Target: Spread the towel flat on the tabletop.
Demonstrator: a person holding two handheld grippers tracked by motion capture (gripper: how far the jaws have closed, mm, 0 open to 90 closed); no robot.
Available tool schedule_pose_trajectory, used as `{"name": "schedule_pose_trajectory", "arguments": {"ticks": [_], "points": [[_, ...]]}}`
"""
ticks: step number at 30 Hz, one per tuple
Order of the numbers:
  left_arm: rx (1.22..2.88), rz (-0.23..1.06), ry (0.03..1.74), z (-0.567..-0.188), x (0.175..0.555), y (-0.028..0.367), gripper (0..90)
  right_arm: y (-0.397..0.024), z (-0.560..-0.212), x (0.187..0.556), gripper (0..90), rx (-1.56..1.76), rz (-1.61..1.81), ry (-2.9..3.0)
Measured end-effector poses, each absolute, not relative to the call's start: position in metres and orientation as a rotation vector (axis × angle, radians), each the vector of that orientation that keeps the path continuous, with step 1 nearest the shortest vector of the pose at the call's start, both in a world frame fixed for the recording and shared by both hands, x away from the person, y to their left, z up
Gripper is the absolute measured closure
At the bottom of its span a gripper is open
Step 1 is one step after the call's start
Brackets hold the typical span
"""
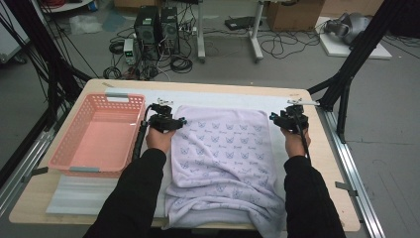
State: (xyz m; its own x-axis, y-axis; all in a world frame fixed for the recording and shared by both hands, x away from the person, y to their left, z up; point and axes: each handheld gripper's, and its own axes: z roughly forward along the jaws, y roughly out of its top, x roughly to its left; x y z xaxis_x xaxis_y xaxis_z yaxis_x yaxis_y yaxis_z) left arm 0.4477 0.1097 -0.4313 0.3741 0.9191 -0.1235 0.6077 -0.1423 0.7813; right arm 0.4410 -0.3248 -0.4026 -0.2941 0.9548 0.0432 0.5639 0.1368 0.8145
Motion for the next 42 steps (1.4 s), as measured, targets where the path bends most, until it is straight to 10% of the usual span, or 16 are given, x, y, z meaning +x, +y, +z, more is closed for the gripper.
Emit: {"name": "schedule_pose_trajectory", "arguments": {"ticks": [17,21,23,39,42], "points": [[1.868,0.488,1.327,-0.448,0.401,0.108,50.2,-0.317,-0.435,0.408,55.3,1.448,1.010,2.263],[1.882,0.451,1.305,-0.448,0.394,0.112,86.8,-0.311,-0.436,0.405,65.4,1.423,0.914,2.294],[1.855,0.420,1.327,-0.448,0.398,0.115,87.3,-0.310,-0.435,0.405,86.6,1.418,0.896,2.293],[1.745,0.468,1.411,-0.452,0.437,0.125,86.6,-0.311,-0.447,0.426,87.3,1.444,0.962,2.059],[1.768,0.447,1.386,-0.449,0.432,0.123,61.9,-0.311,-0.446,0.426,78.7,1.461,0.970,2.046]]}}
